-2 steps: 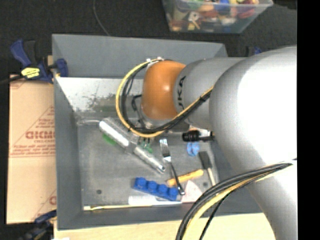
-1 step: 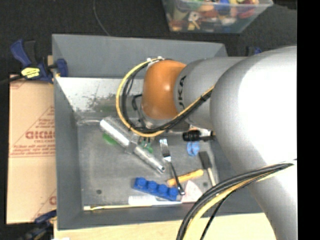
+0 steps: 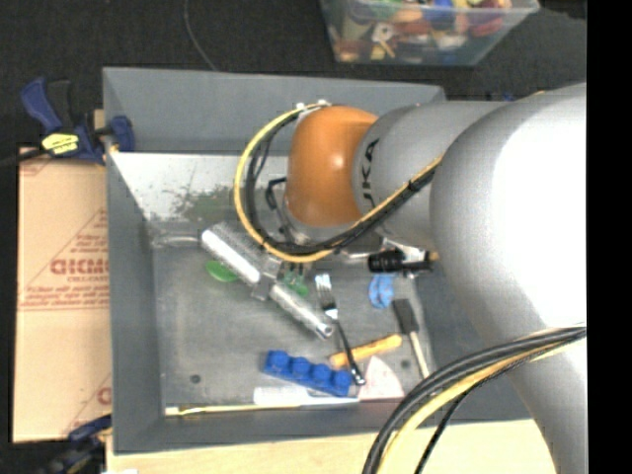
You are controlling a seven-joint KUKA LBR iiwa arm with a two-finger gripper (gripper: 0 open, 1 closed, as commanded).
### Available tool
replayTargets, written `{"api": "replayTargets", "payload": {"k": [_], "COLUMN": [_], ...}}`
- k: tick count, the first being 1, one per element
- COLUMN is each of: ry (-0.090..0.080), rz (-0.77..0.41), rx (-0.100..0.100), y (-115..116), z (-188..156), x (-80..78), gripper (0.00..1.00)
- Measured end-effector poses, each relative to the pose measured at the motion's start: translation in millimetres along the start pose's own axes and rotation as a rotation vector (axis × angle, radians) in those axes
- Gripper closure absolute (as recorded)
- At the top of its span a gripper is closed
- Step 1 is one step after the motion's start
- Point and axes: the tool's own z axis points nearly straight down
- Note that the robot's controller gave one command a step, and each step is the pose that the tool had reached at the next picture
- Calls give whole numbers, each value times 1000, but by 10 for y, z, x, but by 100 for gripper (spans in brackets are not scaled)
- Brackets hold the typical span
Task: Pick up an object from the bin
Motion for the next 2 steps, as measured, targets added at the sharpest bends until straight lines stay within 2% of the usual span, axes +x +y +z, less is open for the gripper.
{"api": "replayTargets", "payload": {"k": [1,2], "ry": [-8,-2], "rz": [0,0], "rx": [-6,-2], "y": [13,0], "z": [-298,-478], "x": [-26,-15], "gripper": [100,100]}}
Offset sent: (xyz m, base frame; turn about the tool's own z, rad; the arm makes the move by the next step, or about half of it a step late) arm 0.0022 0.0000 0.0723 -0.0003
